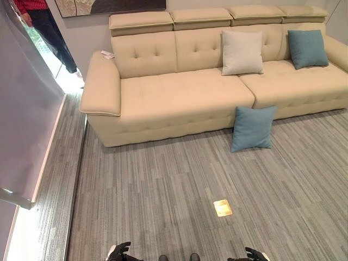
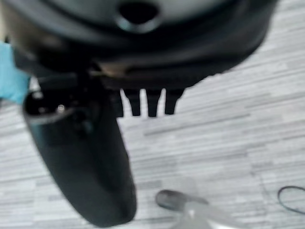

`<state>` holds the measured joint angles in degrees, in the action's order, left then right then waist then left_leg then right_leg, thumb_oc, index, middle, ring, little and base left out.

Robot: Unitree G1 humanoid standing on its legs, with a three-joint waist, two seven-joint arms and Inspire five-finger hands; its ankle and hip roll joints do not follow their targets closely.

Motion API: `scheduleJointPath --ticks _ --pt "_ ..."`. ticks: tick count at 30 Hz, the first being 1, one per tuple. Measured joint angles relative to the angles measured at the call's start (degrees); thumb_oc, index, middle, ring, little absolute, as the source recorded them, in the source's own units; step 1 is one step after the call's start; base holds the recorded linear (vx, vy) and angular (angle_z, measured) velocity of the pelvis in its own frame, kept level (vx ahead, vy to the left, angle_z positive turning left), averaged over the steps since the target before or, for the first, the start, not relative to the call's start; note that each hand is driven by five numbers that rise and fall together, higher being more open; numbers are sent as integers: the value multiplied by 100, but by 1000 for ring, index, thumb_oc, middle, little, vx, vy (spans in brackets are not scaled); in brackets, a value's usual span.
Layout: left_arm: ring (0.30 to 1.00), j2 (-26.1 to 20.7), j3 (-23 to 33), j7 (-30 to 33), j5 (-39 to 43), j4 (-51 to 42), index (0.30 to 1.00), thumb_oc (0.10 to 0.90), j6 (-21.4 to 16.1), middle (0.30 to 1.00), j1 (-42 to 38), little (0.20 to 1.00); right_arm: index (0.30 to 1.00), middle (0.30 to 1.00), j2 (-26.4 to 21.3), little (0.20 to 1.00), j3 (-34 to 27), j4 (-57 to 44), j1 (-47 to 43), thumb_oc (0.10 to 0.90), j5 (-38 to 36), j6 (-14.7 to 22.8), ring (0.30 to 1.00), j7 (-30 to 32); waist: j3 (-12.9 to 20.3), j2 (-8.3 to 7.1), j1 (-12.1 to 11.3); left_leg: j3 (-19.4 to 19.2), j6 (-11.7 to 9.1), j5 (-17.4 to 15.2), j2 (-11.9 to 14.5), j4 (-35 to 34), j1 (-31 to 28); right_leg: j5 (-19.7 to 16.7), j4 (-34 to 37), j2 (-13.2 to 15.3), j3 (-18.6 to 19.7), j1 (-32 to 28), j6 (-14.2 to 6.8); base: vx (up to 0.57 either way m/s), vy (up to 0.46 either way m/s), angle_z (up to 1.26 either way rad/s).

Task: Pick up all the scattered cushions and arrange them neatly on the sofa.

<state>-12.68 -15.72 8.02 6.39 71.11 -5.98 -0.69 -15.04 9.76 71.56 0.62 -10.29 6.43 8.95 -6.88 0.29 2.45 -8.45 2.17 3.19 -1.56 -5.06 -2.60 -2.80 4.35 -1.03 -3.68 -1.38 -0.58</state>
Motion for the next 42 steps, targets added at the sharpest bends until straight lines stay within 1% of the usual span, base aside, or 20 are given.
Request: scheduleJointPath --ticks 4,5,9,12,13,14,15,18,19,21,22,25,26,28,29,31,34,36,39,42 --pt "900 -62 -1 4 -103 29 900 800 4 900 -96 900 900 900 20 900 3 -5 -44 800 1 -12 900 0 -78 -103 60 -195 4 -3 48 0 43 27 -180 -30 152 203 -76 -27 17 -28" --pt "900 -70 -1 4 -103 34 900 800 6 900 -148 900 900 900 47 900 1 -3 -95 800 2 -36 900 3 -132 -139 66 -363 4 -2 118 1 37 165 -278 -22 90 291 -197 -11 4 -51" --pt "900 -108 1 3 -103 27 900 800 6 900 -225 900 900 900 123 900 87 -44 -240 800 8 -39 900 -1 -259 -179 5 -899 32 -24 259 -1 31 246 -674 259 -886 639 -281 -18 -24 -76" --pt "900 -151 -163 5 -103 -44 900 800 -1 900 -338 900 900 900 121 900 106 -43 -337 800 35 -83 900 8 -382 -132 -52 -1203 18 -65 442 -4 -6 312 -925 585 -2189 753 -422 -43 -69 -56" --pt "900 -171 -163 1 -104 -49 900 800 0 900 -338 900 900 900 103 900 108 -52 -338 800 52 -83 900 17 -387 -142 -34 -1220 -19 -90 461 -6 -17 266 -931 626 -2323 748 -446 49 -96 -44" --pt "900 -177 -163 2 -107 -47 900 800 2 900 -339 900 900 900 73 900 108 -50 -303 800 85 -85 900 19 -399 -152 2 -1219 -72 -83 463 -5 -34 163 -907 605 -2345 741 -293 91 -142 -21" --pt "900 -159 -174 -8 -195 -84 900 800 2 900 -356 900 900 900 -9 900 110 -54 -252 800 110 -87 900 18 -425 -101 52 -1136 -81 -80 519 -1 -44 204 -908 497 -2279 722 -186 74 -102 -20" --pt "900 -155 -171 -8 -221 -67 900 800 0 900 -379 900 900 900 -42 900 104 -52 -227 800 113 -87 900 23 -426 -85 15 -1105 -126 -90 631 81 -49 207 -784 314 -2085 680 -113 98 -145 -23" --pt "900 -105 -173 -16 -221 -32 900 800 1 900 -392 900 900 900 -62 900 105 -52 -204 800 111 -85 900 25 -420 -44 51 -1049 -327 -121 732 201 15 254 -714 218 -2075 634 11 69 -125 -11" --pt "900 -61 -174 -26 -221 -30 900 800 -3 900 -403 900 900 900 -65 900 106 -55 -164 800 111 -85 900 23 -414 -34 51 -997 -419 -154 775 312 31 277 -683 172 -2074 584 43 91 -232 0" --pt "900 -31 -176 -61 -222 6 900 800 -11 900 -446 900 900 900 -58 900 102 -56 -167 800 95 -72 900 20 -412 -22 136 -925 -697 -242 928 753 214 396 -683 80 -1919 604 183 49 -171 14" --pt "900 -15 -158 -123 -207 2 900 800 -12 900 -502 900 900 900 -44 900 108 -48 -174 800 87 -57 900 18 -475 -154 120 -715 -738 -264 946 1701 563 274 -415 95 -1746 370 462 78 -139 -6" --pt "900 -35 -113 -100 -183 -9 900 800 -18 900 -524 900 900 900 -30 900 147 -35 -205 800 73 -56 900 22 -518 -183 102 -488 -827 -322 964 2404 856 243 -278 59 -1562 211 517 98 -50 -22" --pt "900 -37 -120 -81 -169 -76 900 800 -65 900 -573 900 900 900 -70 900 230 -22 -286 800 53 -41 900 29 -552 -202 -4 78 -888 -418 814 2711 1085 250 -198 34 -1375 171 576 163 -30 -42" --pt "900 -1 -134 -83 -140 -112 900 800 -87 900 -627 900 900 900 -92 900 232 8 -340 800 22 -39 900 32 -584 -186 -32 391 -870 -430 658 2473 1194 213 -86 29 -1307 113 518 203 10 -48" --pt "900 29 -172 -86 -140 -126 900 800 -102 900 -620 900 900 900 -115 900 351 -2 -376 800 20 -22 900 30 -596 -176 -5 425 -882 -366 625 1786 1227 76 92 -38 -1321 -14 484 150 19 -32" --pt "900 30 -168 -95 -131 -142 900 800 -124 900 -651 900 900 900 -172 900 462 17 -449 800 19 -2 900 51 -656 -170 -37 473 -918 -80 462 1045 1409 184 95 -203 -1115 -89 464 235 35 -23" --pt "900 27 -146 -94 -71 -137 900 800 -126 900 -688 900 900 900 -196 900 479 76 -510 800 20 -12 900 73 -676 -184 -174 871 -949 27 326 394 1374 192 91 -260 -868 -61 485 200 67 -65" --pt "900 -6 28 -89 28 -89 900 800 -124 900 -700 900 900 900 -215 900 478 121 -680 800 26 21 900 126 -797 -168 -179 874 -664 336 254 317 1384 306 94 -452 -471 -412 461 287 145 -80" --pt "900 13 5 -101 20 -11 900 800 -116 900 -730 900 900 900 -229 900 480 180 -669 800 26 30 900 138 -708 -160 -159 860 -621 375 283 561 1381 411 87 -438 -235 -548 491 207 114 -49"
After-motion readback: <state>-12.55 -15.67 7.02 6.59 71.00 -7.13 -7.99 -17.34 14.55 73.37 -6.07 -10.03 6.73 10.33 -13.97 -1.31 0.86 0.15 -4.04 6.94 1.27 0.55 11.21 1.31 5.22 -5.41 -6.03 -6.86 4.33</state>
